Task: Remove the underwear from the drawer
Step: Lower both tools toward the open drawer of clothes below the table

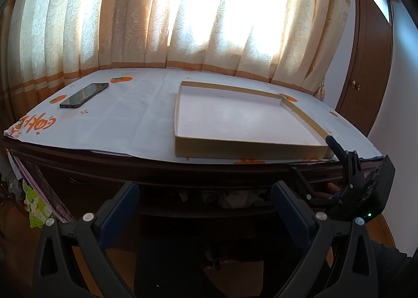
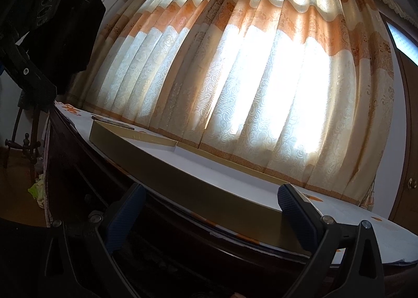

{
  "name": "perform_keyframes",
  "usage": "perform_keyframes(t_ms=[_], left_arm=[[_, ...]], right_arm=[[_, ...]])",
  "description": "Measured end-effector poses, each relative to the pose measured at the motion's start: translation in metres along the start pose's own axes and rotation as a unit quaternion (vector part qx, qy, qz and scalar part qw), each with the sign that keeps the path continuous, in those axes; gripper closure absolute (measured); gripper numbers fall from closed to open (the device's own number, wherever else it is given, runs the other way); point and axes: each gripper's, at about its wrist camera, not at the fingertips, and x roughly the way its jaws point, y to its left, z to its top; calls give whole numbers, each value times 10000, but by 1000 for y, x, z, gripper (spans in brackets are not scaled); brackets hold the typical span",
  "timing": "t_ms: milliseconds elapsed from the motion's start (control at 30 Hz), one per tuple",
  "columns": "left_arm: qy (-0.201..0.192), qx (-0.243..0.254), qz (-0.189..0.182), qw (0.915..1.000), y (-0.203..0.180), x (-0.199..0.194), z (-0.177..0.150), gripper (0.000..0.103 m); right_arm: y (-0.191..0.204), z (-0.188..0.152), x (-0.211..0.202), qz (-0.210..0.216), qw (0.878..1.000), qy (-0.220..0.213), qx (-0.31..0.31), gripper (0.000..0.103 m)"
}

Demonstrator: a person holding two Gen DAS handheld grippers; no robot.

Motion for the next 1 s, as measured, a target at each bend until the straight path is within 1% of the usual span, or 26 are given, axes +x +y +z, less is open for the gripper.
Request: perform_keyframes(t_ms=[333, 733, 1000], left_arm=[[18, -59, 0, 10000, 1, 0, 2, 0], [45, -15, -38, 10000, 1, 0, 2, 0], [37, 12, -53, 10000, -2, -1, 1, 0]], right_arm=[[-1, 2, -7, 29, 9997, 192, 132, 1], [-2, 4, -21, -4, 9989, 395, 262, 1], [0, 7, -28, 53, 9982, 546, 258, 1]])
